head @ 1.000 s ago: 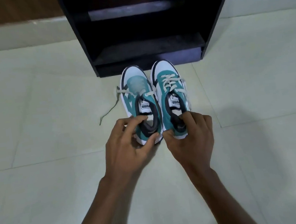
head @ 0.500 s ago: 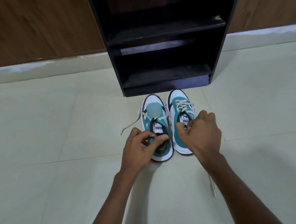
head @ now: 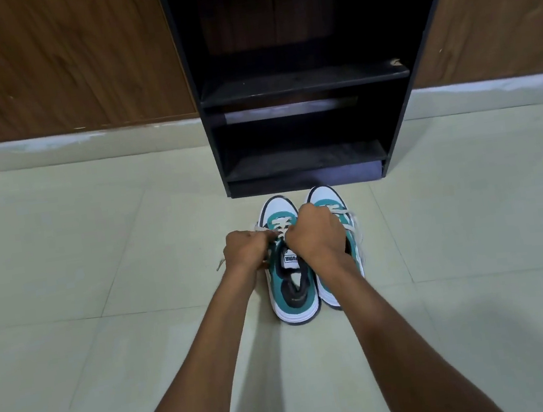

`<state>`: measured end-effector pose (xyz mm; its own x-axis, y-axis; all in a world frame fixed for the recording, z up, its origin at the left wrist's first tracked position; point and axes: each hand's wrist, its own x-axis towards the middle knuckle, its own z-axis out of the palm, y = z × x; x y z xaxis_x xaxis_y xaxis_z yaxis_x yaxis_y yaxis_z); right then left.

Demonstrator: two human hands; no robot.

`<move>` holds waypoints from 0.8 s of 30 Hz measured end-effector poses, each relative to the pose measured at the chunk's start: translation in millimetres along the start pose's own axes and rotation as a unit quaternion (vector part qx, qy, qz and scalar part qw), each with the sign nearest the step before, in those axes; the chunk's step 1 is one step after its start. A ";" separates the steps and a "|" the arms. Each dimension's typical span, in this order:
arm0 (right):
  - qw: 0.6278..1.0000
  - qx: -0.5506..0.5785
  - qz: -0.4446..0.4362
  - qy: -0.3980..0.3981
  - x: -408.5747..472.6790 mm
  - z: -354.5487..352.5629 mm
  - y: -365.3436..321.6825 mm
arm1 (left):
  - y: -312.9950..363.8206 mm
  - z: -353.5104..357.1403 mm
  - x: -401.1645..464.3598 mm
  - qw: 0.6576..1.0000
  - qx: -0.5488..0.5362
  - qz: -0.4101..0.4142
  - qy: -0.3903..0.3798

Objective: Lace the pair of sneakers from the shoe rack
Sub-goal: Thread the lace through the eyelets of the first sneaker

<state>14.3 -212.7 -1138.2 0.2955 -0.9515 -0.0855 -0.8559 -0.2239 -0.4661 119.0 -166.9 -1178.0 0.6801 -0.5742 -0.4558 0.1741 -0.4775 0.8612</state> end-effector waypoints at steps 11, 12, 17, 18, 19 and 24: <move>0.808 0.570 0.104 -0.106 -1.8 -4.9 6.3 | 14.1 9.5 -48.2 0.962 -0.242 0.114 -0.045; 0.809 0.570 0.079 -0.118 -1.9 -8.9 8.4 | 17.2 7.5 -49.0 0.959 -0.252 0.117 -0.057; 0.877 0.475 -0.018 -0.073 3.8 -24.8 13.7 | 35.4 -1.1 -43.9 0.954 -0.245 0.147 -0.093; 0.887 0.458 -0.029 -0.051 3.1 -25.5 13.8 | 37.1 -0.5 -43.6 0.955 -0.233 0.156 -0.096; 0.893 0.448 -0.037 -0.027 -0.4 -25.8 13.8 | 38.0 0.8 -44.0 0.958 -0.217 0.165 -0.092; 0.879 0.457 -0.088 0.099 -26.3 -29.8 7.9 | 40.3 2.8 -48.7 0.963 -0.187 0.175 -0.089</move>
<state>-12.9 -195.7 -1113.4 0.2317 -0.9576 0.1715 -0.0782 -0.1940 -0.9779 90.9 -160.0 -1121.8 0.6167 -0.7769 -0.1265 0.2236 0.0188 0.9745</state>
